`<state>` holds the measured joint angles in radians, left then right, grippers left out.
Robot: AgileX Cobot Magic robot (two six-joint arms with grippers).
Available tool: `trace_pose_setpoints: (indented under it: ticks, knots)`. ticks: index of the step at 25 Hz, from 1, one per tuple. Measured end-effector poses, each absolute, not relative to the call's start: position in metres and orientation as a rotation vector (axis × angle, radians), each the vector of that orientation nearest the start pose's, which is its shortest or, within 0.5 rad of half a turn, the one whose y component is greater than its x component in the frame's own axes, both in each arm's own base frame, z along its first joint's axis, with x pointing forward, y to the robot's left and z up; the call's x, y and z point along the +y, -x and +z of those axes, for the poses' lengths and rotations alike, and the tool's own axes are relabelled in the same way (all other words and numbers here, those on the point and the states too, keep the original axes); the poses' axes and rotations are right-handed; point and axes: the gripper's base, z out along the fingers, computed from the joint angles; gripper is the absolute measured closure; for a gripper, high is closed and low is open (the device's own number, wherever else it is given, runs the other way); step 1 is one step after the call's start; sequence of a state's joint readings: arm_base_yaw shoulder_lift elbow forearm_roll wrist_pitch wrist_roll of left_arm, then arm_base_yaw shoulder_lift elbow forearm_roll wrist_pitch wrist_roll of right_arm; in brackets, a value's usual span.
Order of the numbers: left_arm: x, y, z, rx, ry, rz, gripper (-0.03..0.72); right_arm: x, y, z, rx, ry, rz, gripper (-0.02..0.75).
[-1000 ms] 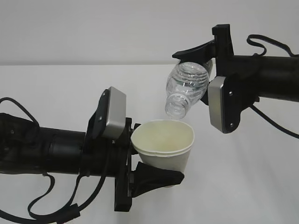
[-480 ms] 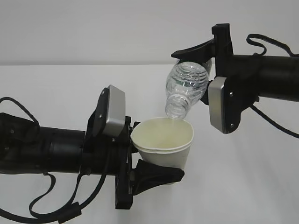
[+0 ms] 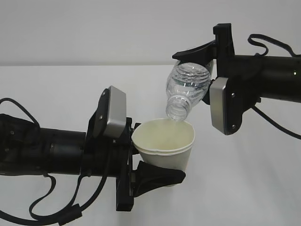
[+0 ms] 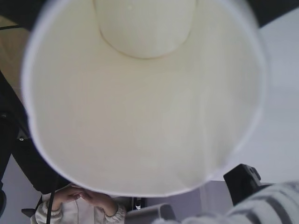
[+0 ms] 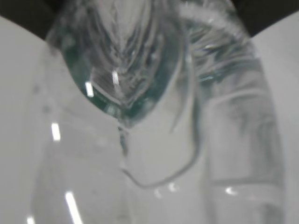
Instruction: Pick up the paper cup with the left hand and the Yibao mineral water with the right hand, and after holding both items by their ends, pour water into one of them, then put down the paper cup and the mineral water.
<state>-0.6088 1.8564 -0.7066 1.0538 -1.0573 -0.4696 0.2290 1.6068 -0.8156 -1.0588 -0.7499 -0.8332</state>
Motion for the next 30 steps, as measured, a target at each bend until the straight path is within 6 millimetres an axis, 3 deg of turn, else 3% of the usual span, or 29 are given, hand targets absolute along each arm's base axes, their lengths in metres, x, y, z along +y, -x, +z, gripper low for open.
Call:
trace_pose_setpoints:
  ticks: [30]
  knots:
    - [-0.236, -0.2181, 0.1547, 1.426, -1.297, -1.062, 0.259, 0.1277, -0.3041, 0.2413, 0.555, 1.719, -0.515, 0.294]
